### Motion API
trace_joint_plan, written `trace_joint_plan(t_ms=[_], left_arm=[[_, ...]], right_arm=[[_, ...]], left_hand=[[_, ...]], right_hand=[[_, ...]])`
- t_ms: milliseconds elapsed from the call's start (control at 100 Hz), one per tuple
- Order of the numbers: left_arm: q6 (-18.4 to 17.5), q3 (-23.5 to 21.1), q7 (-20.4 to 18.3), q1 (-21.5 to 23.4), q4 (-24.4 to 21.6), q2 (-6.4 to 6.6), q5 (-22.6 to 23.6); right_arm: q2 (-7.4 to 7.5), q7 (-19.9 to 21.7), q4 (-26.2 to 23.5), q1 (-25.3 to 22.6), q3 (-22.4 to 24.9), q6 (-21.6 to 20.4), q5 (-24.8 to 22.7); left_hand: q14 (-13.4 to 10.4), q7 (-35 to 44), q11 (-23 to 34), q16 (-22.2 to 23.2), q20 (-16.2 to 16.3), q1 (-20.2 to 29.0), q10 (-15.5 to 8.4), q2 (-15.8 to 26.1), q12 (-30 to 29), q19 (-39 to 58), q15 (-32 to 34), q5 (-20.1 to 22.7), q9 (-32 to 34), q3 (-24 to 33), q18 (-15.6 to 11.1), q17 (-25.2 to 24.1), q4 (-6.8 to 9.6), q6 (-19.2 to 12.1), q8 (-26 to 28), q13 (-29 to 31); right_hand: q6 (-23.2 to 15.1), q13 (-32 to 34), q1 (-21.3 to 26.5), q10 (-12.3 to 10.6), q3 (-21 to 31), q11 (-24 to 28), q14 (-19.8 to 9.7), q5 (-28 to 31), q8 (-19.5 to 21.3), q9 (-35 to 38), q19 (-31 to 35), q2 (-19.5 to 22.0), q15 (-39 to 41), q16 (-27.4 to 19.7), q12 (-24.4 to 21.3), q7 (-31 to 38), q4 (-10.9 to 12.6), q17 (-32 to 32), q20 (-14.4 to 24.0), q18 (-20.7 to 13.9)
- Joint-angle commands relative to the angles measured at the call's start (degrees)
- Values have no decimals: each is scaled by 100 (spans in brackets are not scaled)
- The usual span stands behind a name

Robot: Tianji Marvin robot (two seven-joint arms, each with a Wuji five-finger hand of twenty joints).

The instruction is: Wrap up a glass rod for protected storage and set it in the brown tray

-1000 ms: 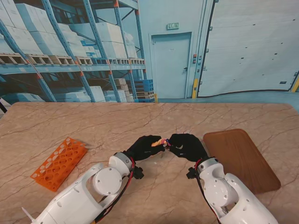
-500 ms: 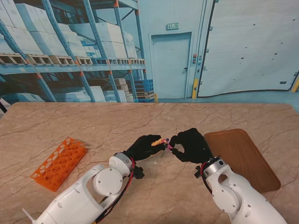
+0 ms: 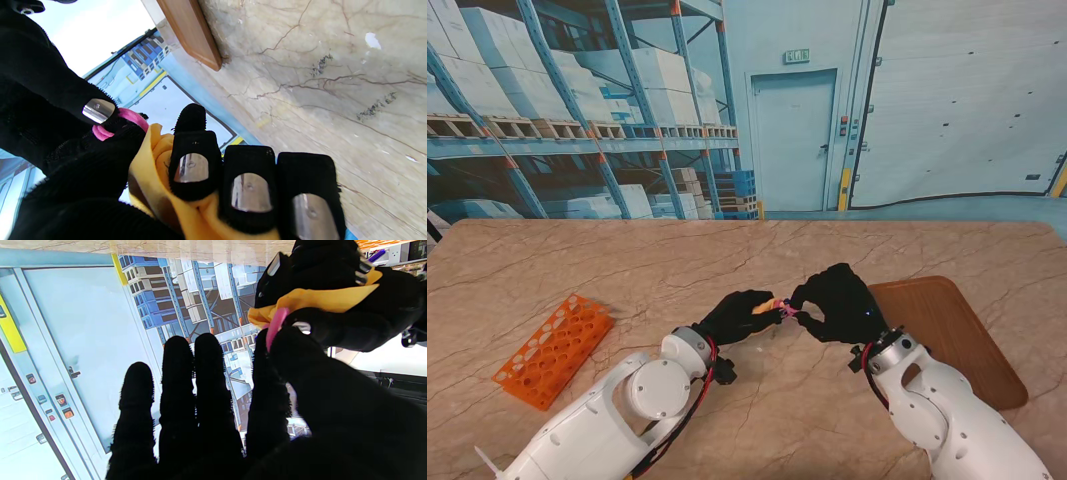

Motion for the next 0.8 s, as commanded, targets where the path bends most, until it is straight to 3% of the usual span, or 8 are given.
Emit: trace_joint_plan(t_ms=[0, 250, 790], left_arm=[[45, 8, -50, 19, -43, 3, -22], [76, 23, -162, 5, -62, 28, -51], [78, 31, -211, 2, -74, 38, -74]], right_arm=[[4, 13, -6, 61, 2, -53, -10], [12, 88, 137, 267, -57, -105, 11], [-7, 232, 436, 603, -269, -4, 195]], left_hand=[[234, 164, 89, 95, 149, 65, -142, 145, 73, 1491, 560, -63, 232, 188, -359, 152, -165, -137, 40, 68], [208, 162, 115, 95, 182, 2, -147, 106, 81, 1491, 585, -2, 234, 276, -377, 155, -149, -156, 20, 70], [210, 162, 131, 84, 211, -43, -138, 77, 66, 1491, 601, 22, 233, 376, -385, 156, -150, -142, 6, 68]], right_hand=[[-651, 100, 203, -29, 115, 69, -162, -4, 157, 33, 153, 245, 104, -1, -50, 274, -120, -2, -61, -55], [-903, 73, 267, -37, -14, 58, -185, -109, 251, -14, 161, 378, 94, -14, -50, 260, -109, -10, -90, -81], [-1031, -11, 394, 30, -204, 61, -199, -264, 271, -247, 154, 541, 95, -22, -15, 199, -100, -43, -124, -116]])
